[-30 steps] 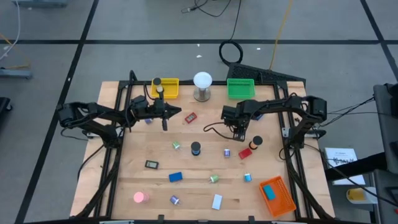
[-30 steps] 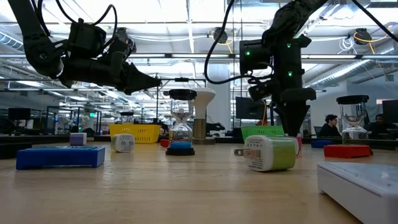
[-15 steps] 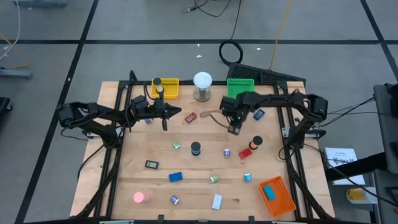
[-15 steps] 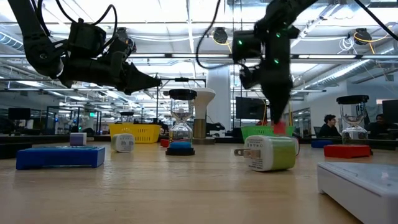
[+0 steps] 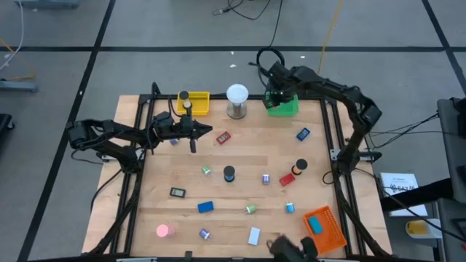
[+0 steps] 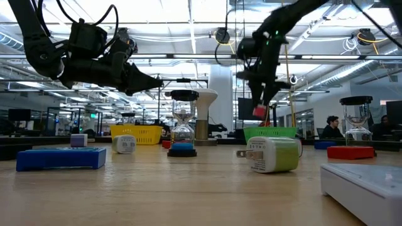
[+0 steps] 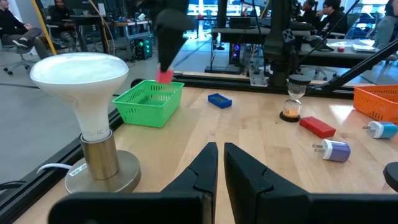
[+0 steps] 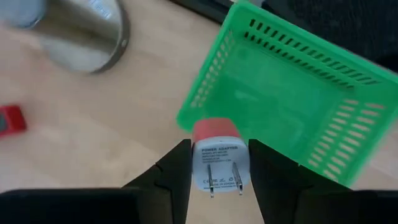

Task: Pick & Place Office items
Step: Put the pink charger adapter into the green bin

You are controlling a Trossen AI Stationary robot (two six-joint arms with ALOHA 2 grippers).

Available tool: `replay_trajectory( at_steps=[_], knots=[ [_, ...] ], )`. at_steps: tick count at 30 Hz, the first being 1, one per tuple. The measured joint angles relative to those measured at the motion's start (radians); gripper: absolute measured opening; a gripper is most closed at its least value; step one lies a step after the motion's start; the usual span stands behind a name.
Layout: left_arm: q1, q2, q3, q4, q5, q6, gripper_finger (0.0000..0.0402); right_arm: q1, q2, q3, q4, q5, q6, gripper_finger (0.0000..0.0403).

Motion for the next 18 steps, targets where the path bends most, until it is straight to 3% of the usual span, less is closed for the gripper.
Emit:
replay_trajectory(
  at_steps=[9, 18],
  knots=[
    [0.0, 0.0, 0.0, 0.005, 0.0, -0.013, 0.0031, -0.108, 0.213, 0.121, 0.013, -0.038, 0.046, 0.0133],
    [0.0, 0.0, 0.0, 0.005, 0.0, -0.019, 0.0031, -0.148, 0.273, 0.155, 0.048, -0.026, 0.126, 0.0134]
  ],
)
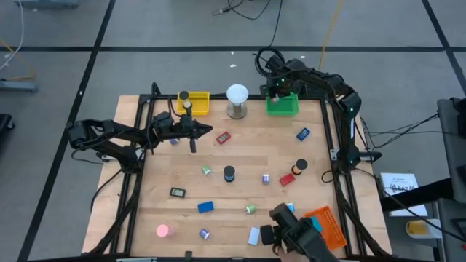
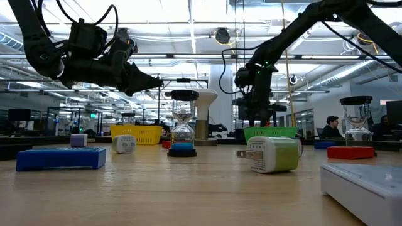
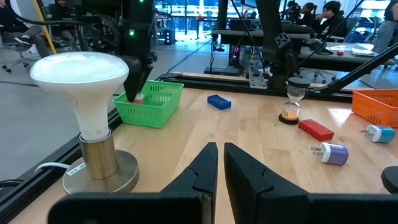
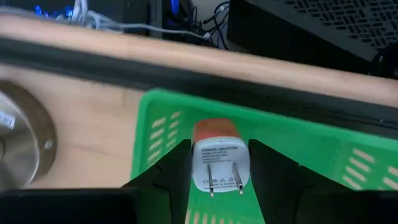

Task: Pick & Place Office items
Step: Put the pink charger adapter into the green bin, then put the top purple charger adapter into the green bin

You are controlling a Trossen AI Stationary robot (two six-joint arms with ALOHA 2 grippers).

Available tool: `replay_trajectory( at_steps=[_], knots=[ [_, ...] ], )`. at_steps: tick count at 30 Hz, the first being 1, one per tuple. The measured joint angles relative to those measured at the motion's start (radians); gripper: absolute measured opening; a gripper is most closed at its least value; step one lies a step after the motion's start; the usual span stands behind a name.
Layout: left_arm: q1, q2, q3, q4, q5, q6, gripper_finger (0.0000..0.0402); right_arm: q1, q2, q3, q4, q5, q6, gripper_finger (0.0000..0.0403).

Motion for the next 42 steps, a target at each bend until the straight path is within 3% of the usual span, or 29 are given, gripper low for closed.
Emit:
replay_trajectory(
  at_steps=[17, 36, 42],
  knots=[
    [0.0, 0.0, 0.0, 0.0, 0.0, -0.004, 0.0031, 0.003, -0.003, -0.035, 0.064, 0.004, 0.085, 0.0136],
    [0.0, 0.0, 0.0, -0.001, 0.0, -0.007, 0.0031, 0.01, -0.003, -0.069, 0.154, 0.004, 0.096, 0.0185],
    [0.0, 0.0, 0.0, -0.006, 0.0, -0.007, 0.0031, 0.004, -0.063, -0.069, 0.143, 0.022, 0.027, 0.0193]
  ],
)
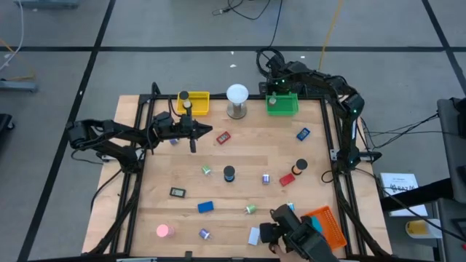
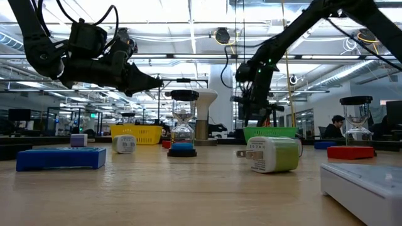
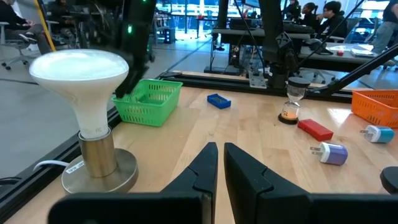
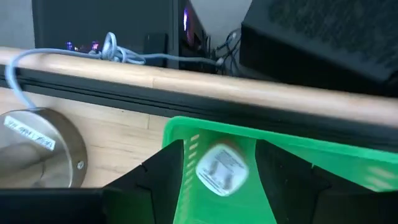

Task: Pick & Place Office items
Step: Put the top purple charger adapter into the green bin

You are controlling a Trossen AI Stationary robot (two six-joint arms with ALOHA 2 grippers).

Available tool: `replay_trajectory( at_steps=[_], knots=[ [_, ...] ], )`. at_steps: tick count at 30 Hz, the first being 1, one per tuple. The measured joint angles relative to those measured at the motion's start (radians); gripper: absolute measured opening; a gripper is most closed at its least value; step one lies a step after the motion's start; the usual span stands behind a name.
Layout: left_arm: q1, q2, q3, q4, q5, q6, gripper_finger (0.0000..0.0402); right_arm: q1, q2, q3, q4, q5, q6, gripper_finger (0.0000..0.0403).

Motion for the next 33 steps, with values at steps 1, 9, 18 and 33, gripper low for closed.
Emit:
replay_trajectory(
  at_steps=[1, 9, 18, 33],
  knots=[
    [0.0, 0.0, 0.0, -0.001, 0.0, 0.0, 0.0031, 0.0, -0.023, 0.0, -0.003, 0.018, -0.025, 0.0192],
    [0.0, 0.0, 0.0, 0.0, -0.003, -0.001, 0.0031, 0.056, -0.264, -0.104, 0.047, 0.062, -0.281, 0.0123],
    [0.0, 0.0, 0.0, 0.001, -0.06, -0.15, 0.0031, 0.191, -0.548, -0.577, 0.611, 0.056, -0.433, 0.0005],
    [-0.128, 0.0, 0.0, -0.028, -0.275, -0.23, 0.0031, 0.237, -0.768, -1.08, 1.383, 0.055, -0.434, 0.0017]
  ],
)
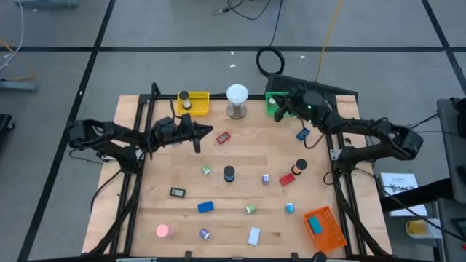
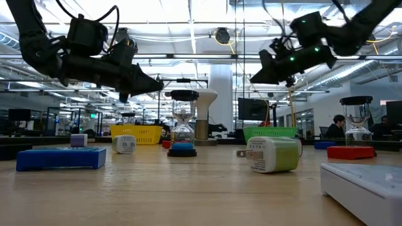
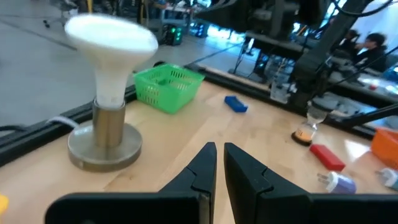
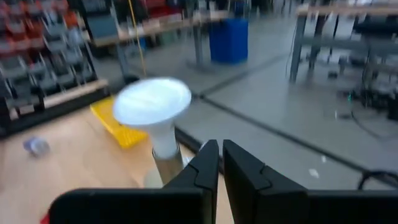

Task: Pick & Place Office items
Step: Put the top purple charger adapter into the green bin

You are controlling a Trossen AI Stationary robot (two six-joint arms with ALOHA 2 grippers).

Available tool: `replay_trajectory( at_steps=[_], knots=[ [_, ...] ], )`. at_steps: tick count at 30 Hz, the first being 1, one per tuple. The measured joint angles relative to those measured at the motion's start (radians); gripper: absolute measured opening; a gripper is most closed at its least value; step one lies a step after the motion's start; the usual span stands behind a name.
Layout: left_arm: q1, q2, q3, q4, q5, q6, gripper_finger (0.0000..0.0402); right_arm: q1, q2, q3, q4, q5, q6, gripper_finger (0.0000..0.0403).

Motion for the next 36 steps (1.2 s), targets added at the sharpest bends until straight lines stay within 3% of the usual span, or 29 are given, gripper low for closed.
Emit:
replay_trajectory(
  at_steps=[6, 12, 17, 26, 36],
  knots=[
    [-0.098, 0.0, 0.0, -0.062, -0.163, -0.03, 0.003, 0.003, -0.005, -0.136, 0.325, -0.014, -0.002, 0.0017],
    [-0.208, 0.0, 0.0, -0.082, -0.279, -0.032, 0.003, 0.012, -0.011, -0.142, 0.464, -0.161, -0.005, 0.0007],
    [-0.312, 0.0, 0.0, -0.114, -0.355, -0.025, 0.003, 0.057, -0.01, -0.142, 0.461, -0.175, 0.008, 0.0002],
    [-0.503, 0.0, 0.0, -0.196, -0.513, -0.035, 0.003, 0.256, -0.01, -0.142, 0.392, -0.045, -0.01, 0.0001],
    [-0.609, -0.013, 0.001, -0.304, -0.53, -0.11, 0.0031, 0.465, -0.01, -0.142, 0.254, 0.086, -0.034, 0.0001]
  ],
)
